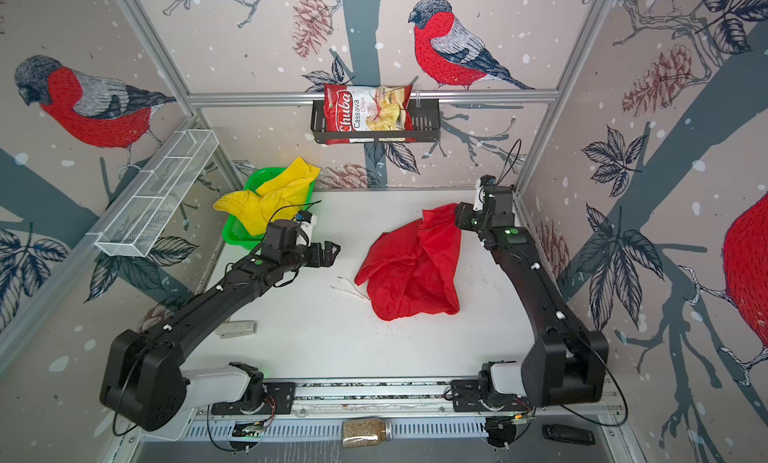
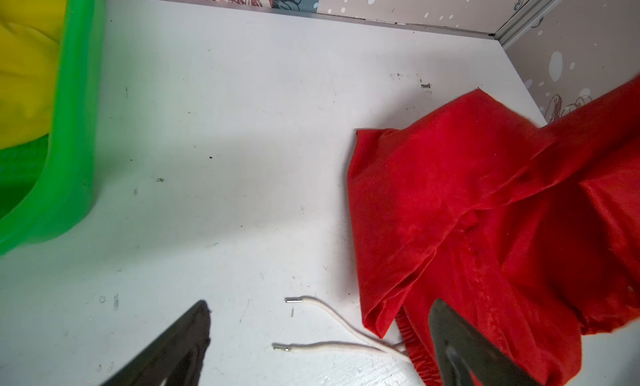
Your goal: Fold and stack the shorts
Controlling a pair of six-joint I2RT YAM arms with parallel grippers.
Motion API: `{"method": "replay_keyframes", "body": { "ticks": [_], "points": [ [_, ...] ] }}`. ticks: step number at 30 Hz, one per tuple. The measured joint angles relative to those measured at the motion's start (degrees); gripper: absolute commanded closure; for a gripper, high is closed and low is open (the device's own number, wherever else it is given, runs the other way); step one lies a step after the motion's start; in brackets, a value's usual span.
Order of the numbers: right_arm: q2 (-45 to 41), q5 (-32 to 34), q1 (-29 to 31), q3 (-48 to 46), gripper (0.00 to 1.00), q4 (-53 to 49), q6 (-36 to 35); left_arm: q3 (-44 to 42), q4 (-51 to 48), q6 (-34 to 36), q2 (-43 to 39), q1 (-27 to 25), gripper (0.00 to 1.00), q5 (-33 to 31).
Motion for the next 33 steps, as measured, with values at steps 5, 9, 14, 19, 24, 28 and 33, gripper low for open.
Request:
{"method": "replay_keyframes", "body": {
  "ticks": [5, 9, 14, 19, 24, 28, 33],
  "points": [
    [2.73, 8.81, 1.84, 2.73, 0.23, -5.44, -1.7, -0.48, -0.09, -0.02, -0.15, 0.0, 0.03, -0.22],
    [-1.14, 14.43, 9.62, 2.47, 0.23, -7.13, -3.19, -1.01, -1.6, -1.62, -0.13, 0.0, 0.03, -2.78],
    [-3.61, 16.48, 24.41, 0.7, 0.23, -9.31, -0.87, -3.37, -1.79, -4.42, -0.15, 0.04, 0.03, -5.49],
    [0.31, 14.1, 39.67, -1.16, 0.17, -9.9, 6.75, -6.49, -1.16, -7.65, -1.2, 0.04, 0.03, -6.4],
    [9.64, 12.55, 45.64, 0.44, 0.0, -10.34, 11.89, -8.46, 0.04, -10.1, -2.69, 0.04, 0.03, -6.32],
    [16.02, 11.45, 47.17, 2.14, 0.01, -10.95, 12.07, -9.09, 0.59, -10.71, -3.76, 0.04, 0.03, -6.14],
    [20.72, 10.73, 47.6, 1.84, 0.04, -10.93, 12.04, -10.54, 1.27, -11.76, -5.38, 0.04, 0.03, -6.21]
  ]
}}
